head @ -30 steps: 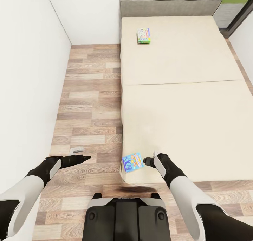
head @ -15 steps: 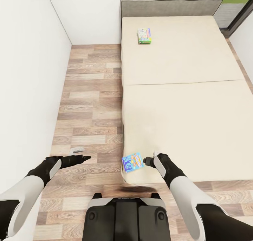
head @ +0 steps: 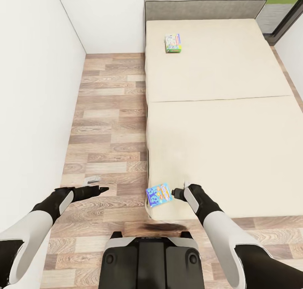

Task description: Put all the toys in the child's room - the three board games (two on the bed and one on the table), the two jigsaw puzzles on the table, and the tennis ball on the table - inside the toy box on the table in the child's room.

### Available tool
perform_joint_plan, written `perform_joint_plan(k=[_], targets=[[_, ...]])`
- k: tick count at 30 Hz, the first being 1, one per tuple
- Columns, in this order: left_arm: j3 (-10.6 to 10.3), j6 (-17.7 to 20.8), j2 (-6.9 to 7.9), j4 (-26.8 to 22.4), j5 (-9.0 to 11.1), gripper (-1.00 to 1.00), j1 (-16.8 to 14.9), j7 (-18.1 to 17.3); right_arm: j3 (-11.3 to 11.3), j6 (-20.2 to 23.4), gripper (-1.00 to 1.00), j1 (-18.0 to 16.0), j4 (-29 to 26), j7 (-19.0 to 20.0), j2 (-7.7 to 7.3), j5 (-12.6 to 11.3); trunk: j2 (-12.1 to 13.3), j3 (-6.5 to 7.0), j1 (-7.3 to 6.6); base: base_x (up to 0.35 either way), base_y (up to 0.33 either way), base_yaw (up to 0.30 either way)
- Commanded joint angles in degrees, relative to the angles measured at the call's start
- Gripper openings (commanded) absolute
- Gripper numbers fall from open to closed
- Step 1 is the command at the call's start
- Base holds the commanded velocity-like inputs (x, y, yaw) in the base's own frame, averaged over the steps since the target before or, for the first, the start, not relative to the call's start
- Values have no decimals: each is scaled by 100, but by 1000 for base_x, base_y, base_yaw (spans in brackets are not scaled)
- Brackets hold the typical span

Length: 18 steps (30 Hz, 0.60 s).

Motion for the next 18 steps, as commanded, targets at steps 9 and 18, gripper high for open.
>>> perform_joint_plan(k=[9,18], targets=[[-19,55,4,-5,52,100,-1,0,-21,16,100,1,-10,-44,41,-60,-9,-6,3,0,63,0],[-16,44,4,-6,56,100,-1,0,-19,16,100,1,-10,-44,46,-60,-9,-6,3,0,22,0]])
